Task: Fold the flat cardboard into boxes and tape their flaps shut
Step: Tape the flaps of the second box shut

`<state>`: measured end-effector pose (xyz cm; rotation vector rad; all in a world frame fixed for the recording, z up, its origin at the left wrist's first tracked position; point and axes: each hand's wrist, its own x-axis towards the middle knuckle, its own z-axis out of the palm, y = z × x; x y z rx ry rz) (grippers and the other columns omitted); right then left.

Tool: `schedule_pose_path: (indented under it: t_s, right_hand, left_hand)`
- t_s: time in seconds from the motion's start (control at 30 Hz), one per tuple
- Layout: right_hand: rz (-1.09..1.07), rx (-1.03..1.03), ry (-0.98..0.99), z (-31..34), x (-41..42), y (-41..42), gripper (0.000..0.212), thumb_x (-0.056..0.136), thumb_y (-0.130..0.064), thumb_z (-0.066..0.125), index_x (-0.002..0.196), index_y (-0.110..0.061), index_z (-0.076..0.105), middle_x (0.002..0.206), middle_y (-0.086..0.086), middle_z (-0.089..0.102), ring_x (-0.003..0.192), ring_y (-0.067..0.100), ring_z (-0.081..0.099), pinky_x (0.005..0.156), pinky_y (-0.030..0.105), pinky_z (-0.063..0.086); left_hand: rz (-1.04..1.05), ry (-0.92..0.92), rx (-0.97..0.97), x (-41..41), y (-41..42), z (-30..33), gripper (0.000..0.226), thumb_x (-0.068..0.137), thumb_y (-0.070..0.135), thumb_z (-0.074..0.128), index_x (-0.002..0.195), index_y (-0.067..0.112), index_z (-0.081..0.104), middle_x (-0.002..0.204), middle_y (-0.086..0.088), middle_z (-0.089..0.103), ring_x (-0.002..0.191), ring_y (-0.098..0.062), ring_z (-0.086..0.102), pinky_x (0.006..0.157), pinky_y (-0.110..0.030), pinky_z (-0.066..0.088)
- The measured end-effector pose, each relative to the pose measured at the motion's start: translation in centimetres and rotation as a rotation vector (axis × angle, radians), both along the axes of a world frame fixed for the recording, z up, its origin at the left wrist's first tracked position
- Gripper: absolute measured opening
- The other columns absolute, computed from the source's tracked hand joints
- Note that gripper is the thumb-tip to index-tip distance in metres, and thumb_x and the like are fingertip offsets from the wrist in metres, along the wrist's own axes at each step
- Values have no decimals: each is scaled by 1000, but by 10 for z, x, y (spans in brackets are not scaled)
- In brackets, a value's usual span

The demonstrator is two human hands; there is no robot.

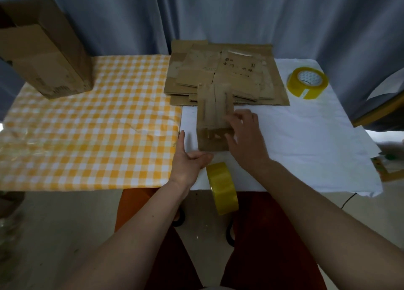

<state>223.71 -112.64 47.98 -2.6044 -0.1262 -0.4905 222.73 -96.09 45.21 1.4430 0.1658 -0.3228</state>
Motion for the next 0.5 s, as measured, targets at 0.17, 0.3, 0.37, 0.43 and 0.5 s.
schedule_pose_path:
  t_s: [0.17,0.3,0.37,0.43,0.5]
  right_hand:
    - [-123,609,643,-5,-36,5,29,85,-31,66,104,-8,66,105,7,61,93,16,56,73,22,43]
    - [-160,931,672,5,-52,-10,18,83,-25,70,83,-7,69,83,4,67,82,13,62,61,16,47]
    - [-164,976,620,12,-54,-14,19,82,-26,71,80,-7,70,79,3,68,75,7,62,58,13,48]
    - [-206,1009,561,16,-52,-15,19,82,-25,71,76,-7,69,74,2,67,71,7,62,60,14,51]
    - [-224,994,533,17,-51,-16,15,83,-23,71,74,-10,69,72,1,67,70,9,62,66,19,53]
  left_hand:
    - [-71,-57,3,-14,-8,11,102,81,-1,71,153,24,5,79,-3,75,81,-13,71,85,-25,55]
    - [-87,-154,12,-25,-13,24,99,80,0,72,153,27,10,82,-5,75,85,-15,72,76,-13,51]
    - [-89,-195,13,-23,-15,32,96,80,0,72,152,28,13,80,-4,75,84,-14,71,74,-12,51]
    - [-109,-226,34,-21,-18,39,94,80,-1,71,151,26,16,79,-3,74,85,-13,71,76,-14,51]
    - [-133,-230,59,-21,-21,43,92,81,-4,70,151,24,17,81,-5,74,85,-9,70,76,-13,51]
